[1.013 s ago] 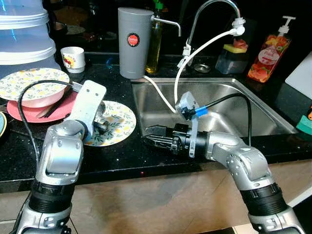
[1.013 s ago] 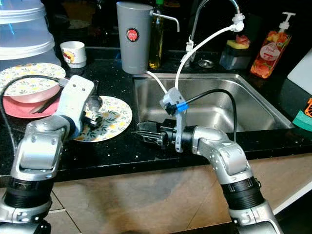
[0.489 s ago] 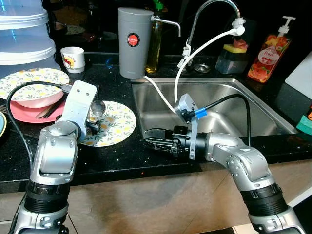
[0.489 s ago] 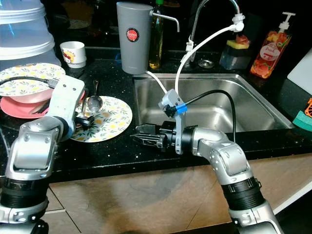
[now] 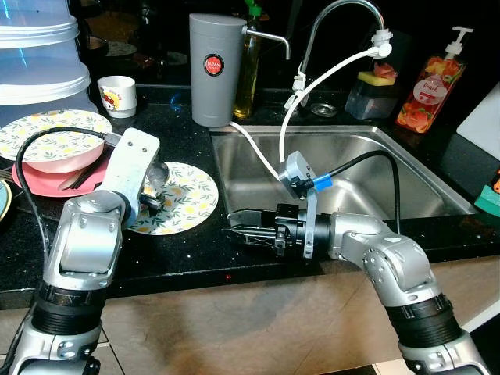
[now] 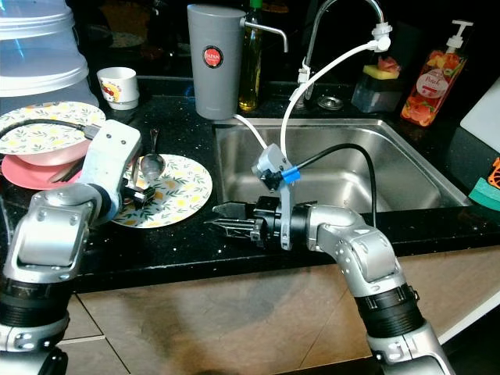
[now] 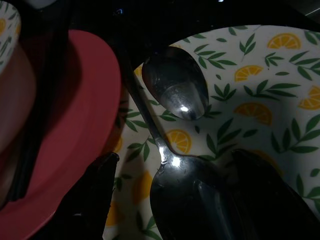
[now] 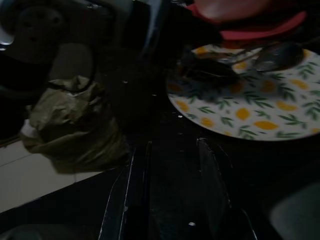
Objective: Kitchen organization
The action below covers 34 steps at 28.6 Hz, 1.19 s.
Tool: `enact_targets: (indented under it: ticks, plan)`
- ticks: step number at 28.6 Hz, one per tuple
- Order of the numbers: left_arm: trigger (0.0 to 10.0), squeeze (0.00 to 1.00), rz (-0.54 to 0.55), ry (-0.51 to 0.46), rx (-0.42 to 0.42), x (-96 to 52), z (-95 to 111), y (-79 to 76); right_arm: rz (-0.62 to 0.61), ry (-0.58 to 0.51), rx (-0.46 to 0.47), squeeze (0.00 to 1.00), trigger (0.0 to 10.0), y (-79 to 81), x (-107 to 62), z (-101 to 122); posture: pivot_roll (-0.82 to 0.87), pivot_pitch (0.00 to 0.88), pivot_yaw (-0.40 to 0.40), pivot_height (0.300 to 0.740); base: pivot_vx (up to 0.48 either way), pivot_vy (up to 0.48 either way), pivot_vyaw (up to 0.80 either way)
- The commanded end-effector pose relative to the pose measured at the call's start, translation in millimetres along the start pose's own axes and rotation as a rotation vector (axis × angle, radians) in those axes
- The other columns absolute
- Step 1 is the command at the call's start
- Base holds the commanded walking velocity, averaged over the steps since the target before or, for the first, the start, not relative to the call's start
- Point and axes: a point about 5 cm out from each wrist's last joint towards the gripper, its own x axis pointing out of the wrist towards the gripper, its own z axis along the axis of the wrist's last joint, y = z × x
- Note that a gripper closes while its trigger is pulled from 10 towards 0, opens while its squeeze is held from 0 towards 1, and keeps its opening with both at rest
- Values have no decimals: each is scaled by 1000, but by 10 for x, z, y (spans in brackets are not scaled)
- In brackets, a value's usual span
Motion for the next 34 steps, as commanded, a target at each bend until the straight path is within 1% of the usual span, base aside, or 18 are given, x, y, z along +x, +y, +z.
enact_targets:
  ticks: [1,2,10,21,24,25,27,28,30,31,32,33,34]
  plan:
    - [7686,0,-33,76,9,59,-134,-44,14,18,1,0,10000,30,-15,-24,-15,112,-76,740,0,0,0]
    - [0,0,-44,81,7,58,-146,-46,9,17,-1,0,10000,24,-12,-24,-12,113,-75,740,0,0,0]
    - [0,0,-54,80,-5,51,-144,-25,6,16,-4,0,10000,15,-3,-17,-11,113,-75,740,0,0,0]
    - [0,0,-11,49,-5,51,-84,56,1,17,-7,0,10000,4,-6,-10,-11,112,-74,740,0,0,0]
    - [0,0,15,-13,-18,38,16,83,-1,17,-8,0,10000,0,-8,-7,-10,112,-74,740,0,0,0]
    - [0,0,15,-13,-18,38,16,83,-1,17,-8,0,10000,0,-8,-7,-10,112,-74,740,0,0,0]
    - [0,0,44,-103,-33,7,176,99,-3,16,-11,0,10000,-5,-10,-1,-12,111,-73,740,0,0,0]
    - [0,0,44,-103,-33,7,176,99,-3,16,-11,0,10000,-5,-10,-1,-12,111,-73,740,0,0,0]
    - [0,0,83,-188,-32,-31,321,132,-4,14,-13,0,10000,-10,-12,6,-12,112,-74,740,0,0,0]
    - [0,0,83,-188,-32,-31,321,132,-4,14,-13,0,10000,-10,-12,6,-12,112,-74,740,0,0,0]
    - [0,0,99,-229,-33,-52,386,149,-4,14,-14,0,10000,-12,-13,9,-12,112,-74,740,0,0,0]
    - [0,0,99,-229,-33,-52,386,149,-4,14,-14,0,10000,-12,-13,9,-12,112,-74,740,0,0,0]
    - [0,0,106,-277,-36,-79,461,160,-4,13,-15,0,10000,-13,-15,11,-12,112,-74,740,0,0,0]
